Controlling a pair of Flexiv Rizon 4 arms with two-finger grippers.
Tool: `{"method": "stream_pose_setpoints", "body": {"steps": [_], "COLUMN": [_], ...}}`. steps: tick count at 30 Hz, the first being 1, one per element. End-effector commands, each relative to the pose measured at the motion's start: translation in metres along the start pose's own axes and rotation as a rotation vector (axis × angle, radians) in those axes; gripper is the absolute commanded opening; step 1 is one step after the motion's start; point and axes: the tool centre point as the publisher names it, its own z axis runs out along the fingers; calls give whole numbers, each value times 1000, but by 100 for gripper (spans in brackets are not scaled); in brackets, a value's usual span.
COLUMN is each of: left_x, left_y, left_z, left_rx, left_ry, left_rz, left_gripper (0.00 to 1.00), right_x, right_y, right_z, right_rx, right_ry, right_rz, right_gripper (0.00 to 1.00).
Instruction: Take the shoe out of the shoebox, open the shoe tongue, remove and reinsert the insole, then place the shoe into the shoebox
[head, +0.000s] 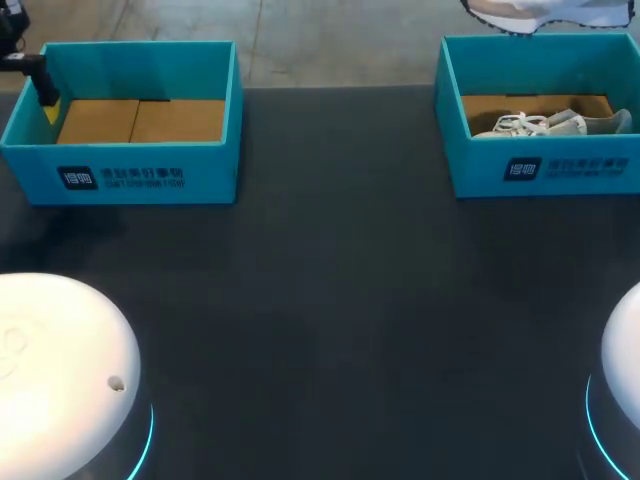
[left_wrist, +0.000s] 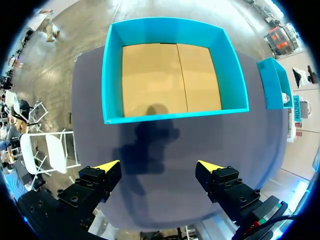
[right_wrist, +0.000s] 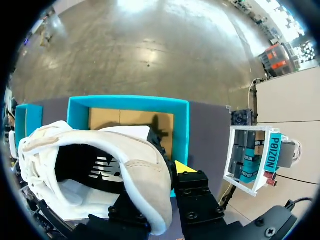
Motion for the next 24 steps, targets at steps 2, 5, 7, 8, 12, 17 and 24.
{"method": "stream_pose_setpoints", "body": {"steps": [2, 5, 7, 8, 12, 17, 24], "left_x": [0, 0, 0, 0, 0, 0, 0], "left_y": [1, 1, 1, 1, 1, 1, 1], "left_z": [0, 0, 0, 0, 0, 0, 0], "left_rx": [2, 2, 2, 2, 2, 2, 2], "left_ry": [-2, -2, -2, -2, -2, -2, -2], "left_rz": [1, 1, 1, 1, 1, 1, 1], "left_gripper": [100, 100, 100, 100, 100, 100, 100], "right_x": [4, 5, 6, 7, 10, 13, 9], "right_y": [-2, -2, -3, -5, -11, -13, -6], "right_z": [19, 29, 35, 38, 53, 71, 91], "right_rx": [-20, -29, -27, -27, -25, -14, -1], "right_ry": [-5, -12, -15, -14, -9, 1, -3], "right_rz": [-1, -1, -1, 0, 1, -4, 13], "right_gripper": [0, 0, 0, 0, 0, 0, 0]}}
